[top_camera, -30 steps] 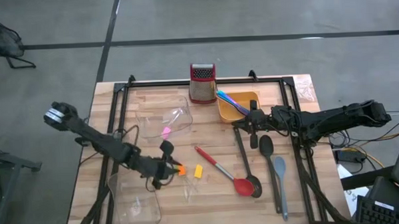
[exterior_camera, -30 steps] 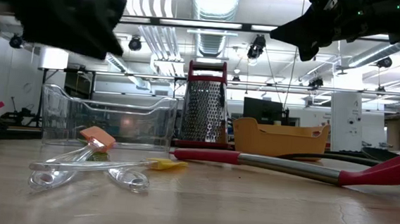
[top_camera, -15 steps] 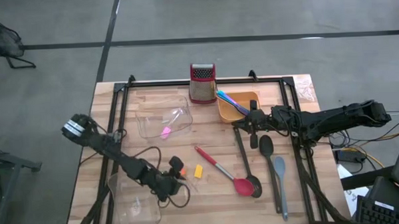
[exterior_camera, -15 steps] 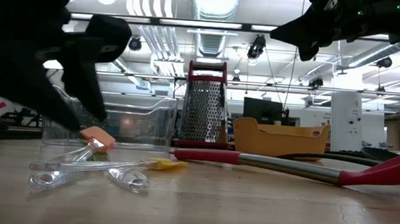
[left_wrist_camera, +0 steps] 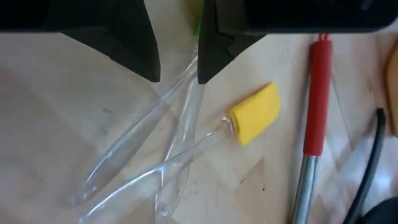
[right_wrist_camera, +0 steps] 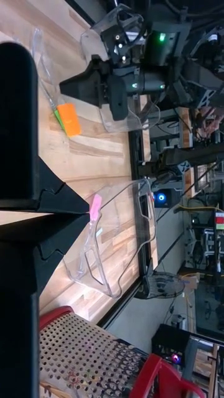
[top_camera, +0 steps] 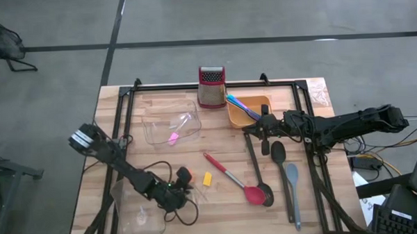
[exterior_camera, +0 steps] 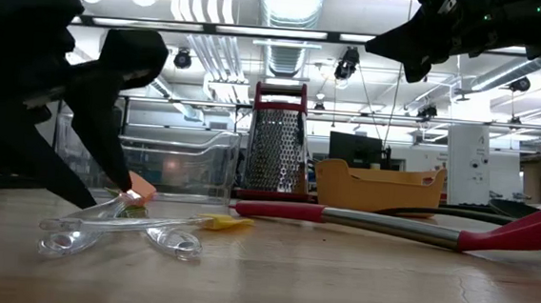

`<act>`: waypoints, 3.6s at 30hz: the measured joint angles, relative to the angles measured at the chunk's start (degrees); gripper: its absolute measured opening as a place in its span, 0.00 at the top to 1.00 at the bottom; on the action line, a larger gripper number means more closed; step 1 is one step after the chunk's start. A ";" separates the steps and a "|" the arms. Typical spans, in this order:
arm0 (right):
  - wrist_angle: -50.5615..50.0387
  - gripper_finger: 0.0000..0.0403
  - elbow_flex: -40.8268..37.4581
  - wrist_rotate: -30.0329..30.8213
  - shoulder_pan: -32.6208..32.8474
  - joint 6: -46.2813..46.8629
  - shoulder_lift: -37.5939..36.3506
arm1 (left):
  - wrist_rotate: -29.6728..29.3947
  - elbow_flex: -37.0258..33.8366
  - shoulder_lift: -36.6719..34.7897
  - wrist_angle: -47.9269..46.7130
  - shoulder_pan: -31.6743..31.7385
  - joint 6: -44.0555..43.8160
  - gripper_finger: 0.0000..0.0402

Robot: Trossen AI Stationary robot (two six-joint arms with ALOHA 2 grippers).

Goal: Pick & Place Kitchen Items
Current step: Put the orange spatula into the top transparent bin

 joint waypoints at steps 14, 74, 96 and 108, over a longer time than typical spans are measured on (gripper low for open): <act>0.00 0.98 0.00 -0.02 0.00 0.05 0.00 | -3.75 1.27 3.70 0.90 0.75 3.15 0.78; 0.00 0.98 0.02 0.00 0.00 -0.18 0.00 | -30.04 -1.29 -22.66 -32.15 26.15 -13.75 0.94; 0.00 0.98 0.02 -0.02 0.00 0.05 0.00 | -13.24 -3.02 -22.99 -31.43 38.60 -12.00 0.94; 0.00 0.98 0.02 -0.02 0.00 0.04 0.00 | -13.70 -3.04 -22.97 -28.90 38.63 -15.35 0.93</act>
